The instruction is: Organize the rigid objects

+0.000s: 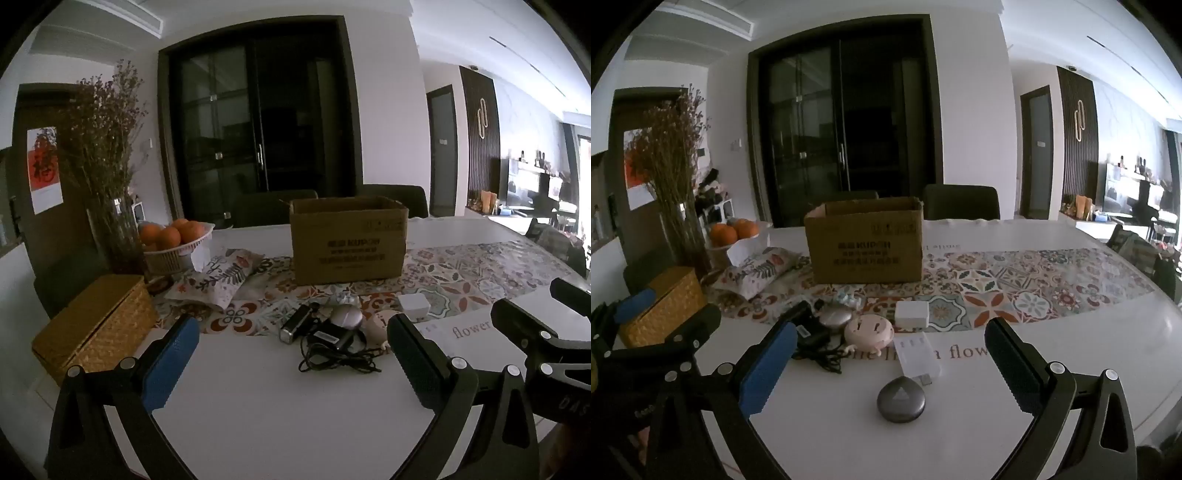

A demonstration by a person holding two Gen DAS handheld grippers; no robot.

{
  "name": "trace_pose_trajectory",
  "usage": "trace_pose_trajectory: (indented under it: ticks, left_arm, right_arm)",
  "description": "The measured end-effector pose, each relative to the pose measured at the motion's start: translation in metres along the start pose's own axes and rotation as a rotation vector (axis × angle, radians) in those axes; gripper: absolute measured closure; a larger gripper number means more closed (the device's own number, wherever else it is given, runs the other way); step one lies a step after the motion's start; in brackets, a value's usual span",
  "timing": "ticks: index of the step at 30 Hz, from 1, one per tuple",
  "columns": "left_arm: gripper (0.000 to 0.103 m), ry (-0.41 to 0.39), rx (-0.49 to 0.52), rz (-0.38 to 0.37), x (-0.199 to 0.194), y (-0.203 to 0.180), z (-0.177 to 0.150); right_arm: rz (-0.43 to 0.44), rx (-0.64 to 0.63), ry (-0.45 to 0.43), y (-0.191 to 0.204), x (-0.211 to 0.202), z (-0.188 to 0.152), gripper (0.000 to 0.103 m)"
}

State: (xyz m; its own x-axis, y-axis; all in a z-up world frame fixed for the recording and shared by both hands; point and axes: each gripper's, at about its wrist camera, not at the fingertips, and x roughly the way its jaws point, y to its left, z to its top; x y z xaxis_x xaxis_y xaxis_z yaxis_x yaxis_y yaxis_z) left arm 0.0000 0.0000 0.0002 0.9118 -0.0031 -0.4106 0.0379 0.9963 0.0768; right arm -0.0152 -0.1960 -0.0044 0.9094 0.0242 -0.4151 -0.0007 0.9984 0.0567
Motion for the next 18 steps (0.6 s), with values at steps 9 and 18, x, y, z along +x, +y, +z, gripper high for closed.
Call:
trace_pose_trajectory:
  ticks: [9,18]
  left_arm:
    - [0.000,-0.001,-0.002,0.003,-0.0007,-0.0024,-0.0011]
    - [0.000,-0.005,-0.002,0.003,-0.0005,0.0009,-0.0002]
  right_arm:
    - [-0.003,-0.007,0.011,0.0012,0.0016,-0.0006,0.000]
    - [-0.002,-0.003,0.016,0.0001,0.0043,-0.0026,0.000]
